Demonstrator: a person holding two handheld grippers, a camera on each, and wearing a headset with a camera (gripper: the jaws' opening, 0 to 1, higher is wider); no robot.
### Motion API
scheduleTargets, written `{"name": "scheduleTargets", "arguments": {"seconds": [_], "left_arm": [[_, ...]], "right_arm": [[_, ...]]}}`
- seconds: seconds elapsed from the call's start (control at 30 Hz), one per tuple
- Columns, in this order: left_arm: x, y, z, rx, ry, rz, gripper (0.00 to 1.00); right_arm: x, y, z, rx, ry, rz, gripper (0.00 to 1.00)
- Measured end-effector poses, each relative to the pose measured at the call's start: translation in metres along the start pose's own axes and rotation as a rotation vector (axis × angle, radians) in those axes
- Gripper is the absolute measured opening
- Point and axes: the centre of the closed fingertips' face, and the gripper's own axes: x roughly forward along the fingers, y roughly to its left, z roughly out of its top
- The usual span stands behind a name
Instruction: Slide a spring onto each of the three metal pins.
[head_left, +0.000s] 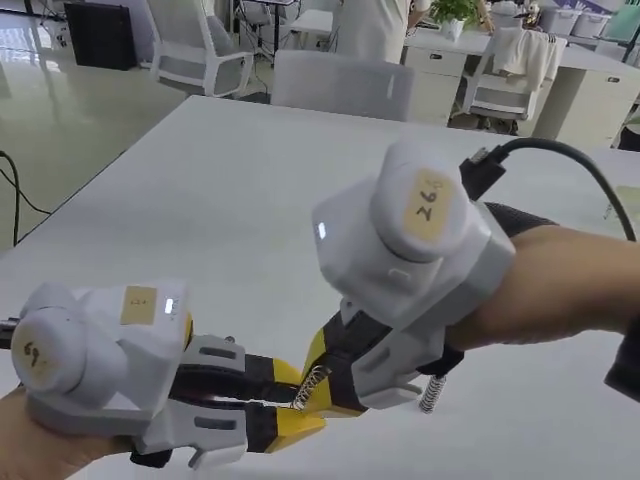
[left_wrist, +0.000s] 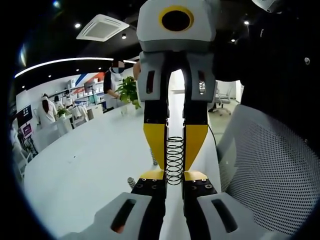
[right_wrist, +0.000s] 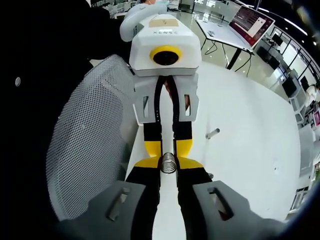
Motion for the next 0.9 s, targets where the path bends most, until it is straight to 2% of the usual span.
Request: {"name": "scheduleTargets", "arguments": {"seconds": [0.17,0.27,0.63,0.9], "left_arm": [[-0.004,0.003,-0.003,-0.007,0.003,0.009,0.08],[-0.008,0.007,-0.008,-0.024,0.011,0.024,0.09],[-0.027,0.014,-0.026,-0.095,0.023,0.088,0.21],[-0.039,0.017,-0.034,-0.135,0.018,0.141,0.25]], "right_arm": [[0.003,-0.003,0.003,-0.009,0.008,0.004,0.13],[0.005,-0.006,0.007,-0.013,0.008,0.003,0.13],[0.010,-0.015,0.016,-0.037,0.013,0.011,0.13],[0.013,-0.023,0.016,-0.040,0.024,0.015,0.13]]}}
